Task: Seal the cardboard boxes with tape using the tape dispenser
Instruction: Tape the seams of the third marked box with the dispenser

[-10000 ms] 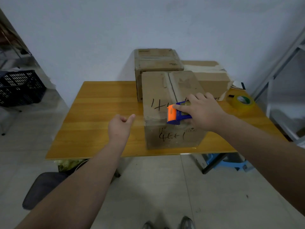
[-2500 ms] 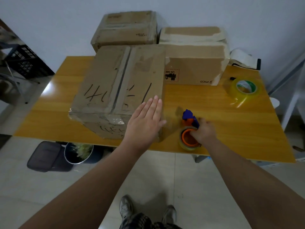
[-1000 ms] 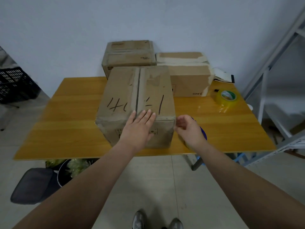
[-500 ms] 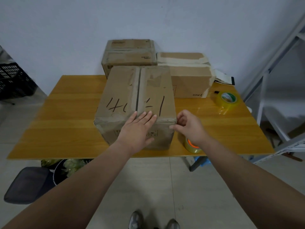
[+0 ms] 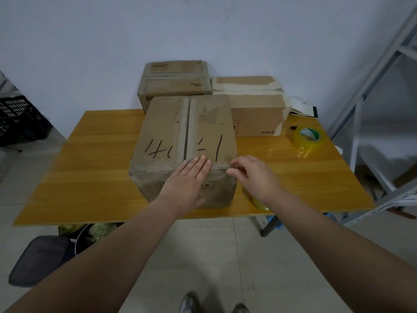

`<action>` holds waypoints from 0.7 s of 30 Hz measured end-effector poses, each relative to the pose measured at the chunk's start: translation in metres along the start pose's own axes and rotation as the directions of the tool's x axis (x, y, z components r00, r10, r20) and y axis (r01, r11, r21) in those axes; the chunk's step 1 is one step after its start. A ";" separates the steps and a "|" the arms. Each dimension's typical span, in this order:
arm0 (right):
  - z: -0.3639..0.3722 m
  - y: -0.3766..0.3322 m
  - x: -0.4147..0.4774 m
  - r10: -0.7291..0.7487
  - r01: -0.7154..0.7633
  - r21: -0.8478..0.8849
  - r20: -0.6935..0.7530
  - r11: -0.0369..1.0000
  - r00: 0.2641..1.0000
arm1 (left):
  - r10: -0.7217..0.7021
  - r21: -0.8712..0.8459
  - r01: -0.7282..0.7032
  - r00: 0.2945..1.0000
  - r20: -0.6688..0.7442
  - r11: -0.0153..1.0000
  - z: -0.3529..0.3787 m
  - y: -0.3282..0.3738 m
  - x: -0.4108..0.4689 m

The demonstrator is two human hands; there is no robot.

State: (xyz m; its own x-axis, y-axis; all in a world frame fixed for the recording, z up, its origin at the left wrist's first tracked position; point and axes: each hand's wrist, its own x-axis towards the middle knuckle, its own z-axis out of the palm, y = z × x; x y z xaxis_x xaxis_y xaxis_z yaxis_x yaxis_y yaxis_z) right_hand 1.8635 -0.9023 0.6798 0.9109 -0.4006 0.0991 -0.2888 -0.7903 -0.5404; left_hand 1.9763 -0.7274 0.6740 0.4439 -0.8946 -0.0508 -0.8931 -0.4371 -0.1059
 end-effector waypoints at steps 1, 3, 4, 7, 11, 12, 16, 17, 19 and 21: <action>-0.001 -0.003 -0.005 -0.025 0.023 -0.079 -0.031 0.997 0.999 | 0.000 0.021 0.000 1.000 0.001 1.000 0.000 0.001 -0.001; 0.000 -0.010 -0.018 -0.112 0.086 -0.188 -0.134 0.978 0.985 | -0.017 0.015 0.018 0.999 -0.029 1.000 -0.002 0.005 0.002; 0.004 -0.016 -0.023 -0.141 0.110 -0.243 -0.114 0.964 0.983 | -0.027 -0.002 0.027 0.998 -0.052 1.000 -0.003 0.009 0.004; 0.030 -0.035 -0.026 -0.114 0.131 -0.372 0.067 0.919 0.991 | -0.014 -0.007 0.014 0.998 -0.059 1.000 -0.001 0.027 0.010; 0.055 -0.037 -0.031 -0.013 0.022 -0.508 0.022 0.861 1.000 | -0.054 -0.006 0.053 0.994 -0.100 0.999 0.010 0.020 0.003; 0.056 -0.035 -0.032 -0.013 0.015 -0.532 0.007 0.847 1.000 | -0.066 -0.004 0.066 0.992 -0.111 0.998 0.012 0.010 -0.001; 0.061 -0.033 -0.030 0.012 -0.029 -0.579 -0.034 0.815 0.999 | -0.115 -0.011 0.114 0.985 -0.130 0.993 0.021 -0.042 -0.028; 0.063 -0.035 -0.030 0.032 -0.049 -0.587 -0.038 0.808 0.999 | -0.131 -0.015 0.130 0.982 -0.134 0.991 0.023 -0.057 -0.037; 0.066 -0.037 -0.030 0.069 -0.085 -0.599 -0.049 0.796 0.996 | -0.142 -0.002 0.143 0.980 -0.136 0.990 0.028 -0.084 -0.055; 0.069 -0.039 -0.030 0.097 -0.123 -0.602 -0.076 0.789 0.992 | -0.129 0.018 0.133 0.982 -0.139 0.991 0.033 -0.105 -0.068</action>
State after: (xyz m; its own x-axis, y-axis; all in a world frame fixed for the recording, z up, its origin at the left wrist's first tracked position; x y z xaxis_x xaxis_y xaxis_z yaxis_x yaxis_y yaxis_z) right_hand 1.8679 -0.8276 0.6403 0.8535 -0.5094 0.1096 -0.5175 -0.8532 0.0646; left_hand 2.0421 -0.6180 0.6556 0.5414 -0.8346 0.1016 -0.8246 -0.5507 -0.1297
